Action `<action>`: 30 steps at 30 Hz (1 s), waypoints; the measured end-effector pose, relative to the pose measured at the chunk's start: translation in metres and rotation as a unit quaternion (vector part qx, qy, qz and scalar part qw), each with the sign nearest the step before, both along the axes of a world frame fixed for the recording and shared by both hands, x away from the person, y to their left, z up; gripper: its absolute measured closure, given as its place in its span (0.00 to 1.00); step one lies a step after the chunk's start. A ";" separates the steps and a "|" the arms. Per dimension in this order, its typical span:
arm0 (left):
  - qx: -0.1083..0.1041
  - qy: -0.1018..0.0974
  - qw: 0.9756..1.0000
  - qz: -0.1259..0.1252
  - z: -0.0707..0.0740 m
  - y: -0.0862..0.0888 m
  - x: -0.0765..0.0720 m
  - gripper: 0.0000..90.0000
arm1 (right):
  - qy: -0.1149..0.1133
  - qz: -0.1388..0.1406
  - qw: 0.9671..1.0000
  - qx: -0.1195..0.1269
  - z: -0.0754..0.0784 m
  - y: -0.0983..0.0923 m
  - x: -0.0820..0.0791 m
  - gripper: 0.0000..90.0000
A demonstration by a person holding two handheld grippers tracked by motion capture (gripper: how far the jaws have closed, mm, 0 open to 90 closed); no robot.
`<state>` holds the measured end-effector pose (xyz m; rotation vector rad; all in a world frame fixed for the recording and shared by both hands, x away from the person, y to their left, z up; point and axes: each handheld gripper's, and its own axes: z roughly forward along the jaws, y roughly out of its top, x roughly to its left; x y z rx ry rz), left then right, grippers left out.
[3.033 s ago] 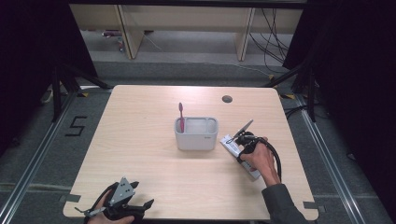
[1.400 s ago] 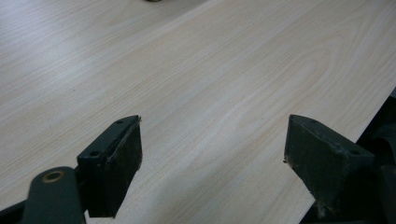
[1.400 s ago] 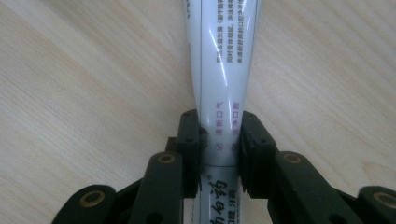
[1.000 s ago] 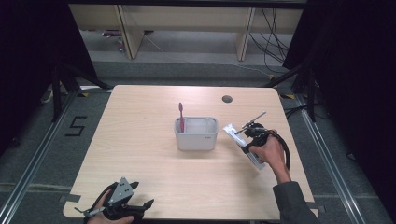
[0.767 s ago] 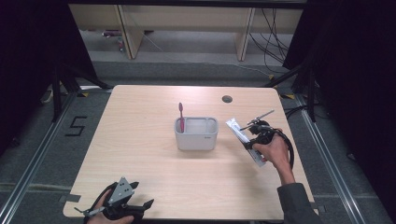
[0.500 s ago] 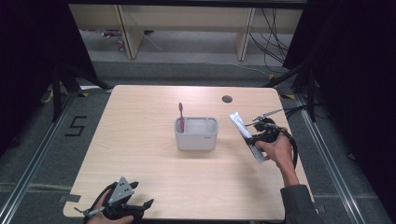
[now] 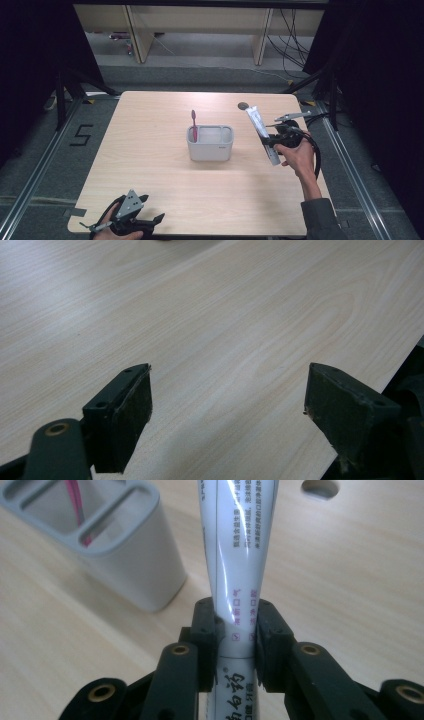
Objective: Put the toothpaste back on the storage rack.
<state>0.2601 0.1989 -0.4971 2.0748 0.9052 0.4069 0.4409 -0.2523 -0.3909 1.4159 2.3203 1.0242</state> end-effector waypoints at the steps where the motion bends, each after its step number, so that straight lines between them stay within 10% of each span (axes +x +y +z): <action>1: 0.000 0.000 1.000 0.000 0.000 0.000 0.000 0.21 | 0.000 0.000 1.000 0.000 0.000 0.000 0.000 0.82; 13: 0.001 0.000 1.000 0.001 0.000 0.000 0.000 0.21 | -0.080 0.015 0.996 0.028 0.025 0.007 0.003 0.82; 30: 0.007 -0.001 1.000 -0.004 0.001 0.001 0.000 0.21 | -0.131 0.029 0.988 0.076 0.045 0.050 0.009 0.82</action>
